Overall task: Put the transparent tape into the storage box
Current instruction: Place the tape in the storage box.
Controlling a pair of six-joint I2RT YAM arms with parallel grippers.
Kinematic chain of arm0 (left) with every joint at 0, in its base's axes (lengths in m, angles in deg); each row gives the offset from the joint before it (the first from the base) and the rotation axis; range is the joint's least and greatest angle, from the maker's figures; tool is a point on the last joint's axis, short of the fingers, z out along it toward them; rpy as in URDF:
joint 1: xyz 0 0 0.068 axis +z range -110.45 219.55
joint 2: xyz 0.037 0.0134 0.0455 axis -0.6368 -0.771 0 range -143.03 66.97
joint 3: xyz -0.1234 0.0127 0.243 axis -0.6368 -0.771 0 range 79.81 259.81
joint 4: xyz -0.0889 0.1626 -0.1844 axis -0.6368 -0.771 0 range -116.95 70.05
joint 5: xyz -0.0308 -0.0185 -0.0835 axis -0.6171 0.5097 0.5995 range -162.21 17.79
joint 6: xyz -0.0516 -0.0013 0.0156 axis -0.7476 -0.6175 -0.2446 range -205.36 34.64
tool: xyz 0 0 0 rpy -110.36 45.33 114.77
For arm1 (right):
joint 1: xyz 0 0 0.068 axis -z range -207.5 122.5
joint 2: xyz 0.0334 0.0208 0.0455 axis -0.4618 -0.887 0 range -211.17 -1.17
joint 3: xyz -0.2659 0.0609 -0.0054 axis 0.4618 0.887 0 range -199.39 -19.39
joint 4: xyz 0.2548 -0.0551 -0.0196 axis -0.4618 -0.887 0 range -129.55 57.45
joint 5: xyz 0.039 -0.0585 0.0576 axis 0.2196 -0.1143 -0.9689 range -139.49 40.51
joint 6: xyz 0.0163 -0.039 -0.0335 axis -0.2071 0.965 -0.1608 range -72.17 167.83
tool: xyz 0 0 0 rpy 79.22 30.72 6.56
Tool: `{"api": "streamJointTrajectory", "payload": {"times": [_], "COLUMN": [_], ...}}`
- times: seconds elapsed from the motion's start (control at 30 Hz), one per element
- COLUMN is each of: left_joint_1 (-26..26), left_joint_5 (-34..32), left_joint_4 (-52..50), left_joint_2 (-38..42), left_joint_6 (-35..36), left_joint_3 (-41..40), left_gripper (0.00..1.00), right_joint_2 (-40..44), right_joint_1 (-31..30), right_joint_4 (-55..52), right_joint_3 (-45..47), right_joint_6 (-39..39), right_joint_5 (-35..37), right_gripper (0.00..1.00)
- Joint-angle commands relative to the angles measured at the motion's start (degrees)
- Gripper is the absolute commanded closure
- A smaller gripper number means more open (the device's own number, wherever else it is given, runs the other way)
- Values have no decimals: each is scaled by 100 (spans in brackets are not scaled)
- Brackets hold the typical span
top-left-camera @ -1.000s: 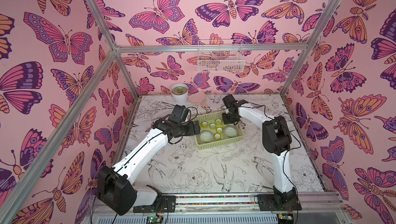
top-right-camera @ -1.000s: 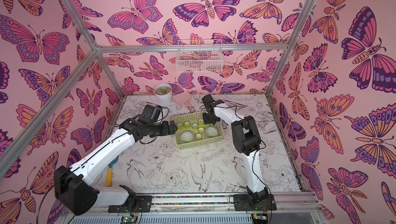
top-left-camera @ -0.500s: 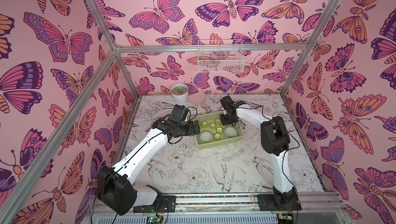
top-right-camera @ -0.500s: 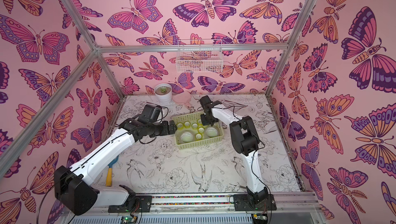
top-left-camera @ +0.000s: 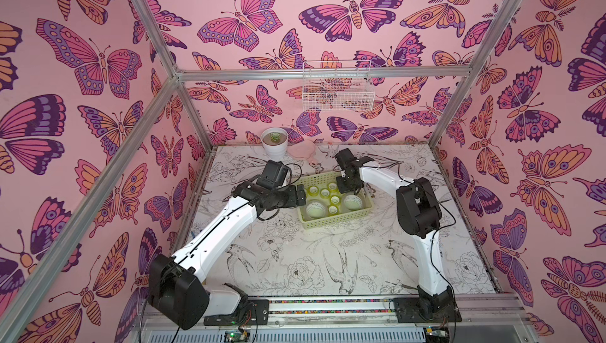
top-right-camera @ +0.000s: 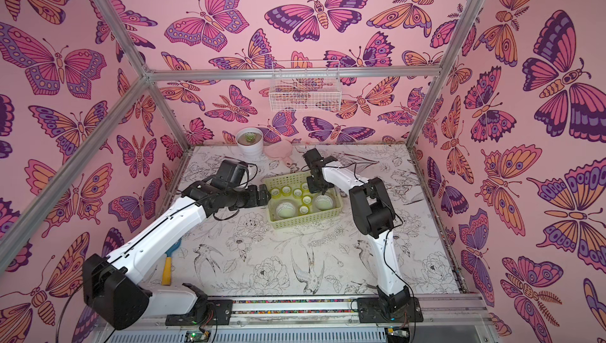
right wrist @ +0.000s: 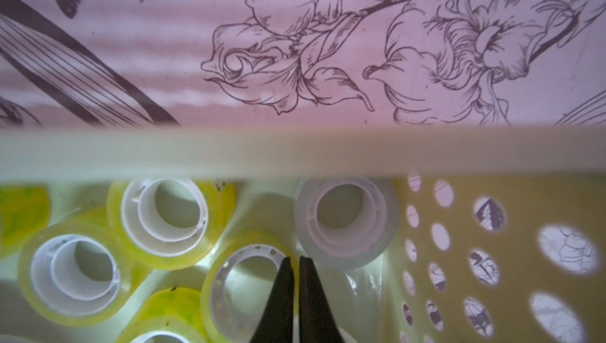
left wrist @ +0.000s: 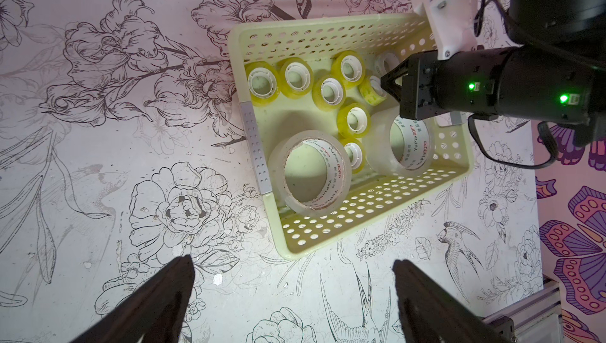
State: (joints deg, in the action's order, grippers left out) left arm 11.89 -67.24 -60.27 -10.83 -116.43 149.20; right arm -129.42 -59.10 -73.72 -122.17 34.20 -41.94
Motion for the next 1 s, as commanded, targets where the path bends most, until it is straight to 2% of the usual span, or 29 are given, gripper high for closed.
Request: {"api": "streamJointTrajectory", "payload": {"times": [0.0, 0.13, 0.43, 0.83, 0.97], "left_joint_1": [50, 50, 59, 52, 55], "left_joint_5": [65, 52, 83, 30, 34], "left_joint_4": [15, 14, 14, 15, 15], "left_joint_2": [116, 158, 201, 432, 433], "left_joint_6": [22, 2, -48, -108, -125], "left_joint_3": [-92, -125, -153, -362, -373], "left_gripper": [0, 0, 0, 0, 0], "right_joint_2": [76, 294, 833, 629, 432], "right_joint_1": [39, 30, 29, -219, -274], "right_joint_4": [-5, 158, 214, 224, 53], "right_joint_3": [65, 226, 267, 302, 258], "right_joint_6": [-8, -18, -56, -149, -109], "right_joint_5": [-15, -178, -282, -906, -853], "right_gripper": [81, 72, 71, 71, 67]}}
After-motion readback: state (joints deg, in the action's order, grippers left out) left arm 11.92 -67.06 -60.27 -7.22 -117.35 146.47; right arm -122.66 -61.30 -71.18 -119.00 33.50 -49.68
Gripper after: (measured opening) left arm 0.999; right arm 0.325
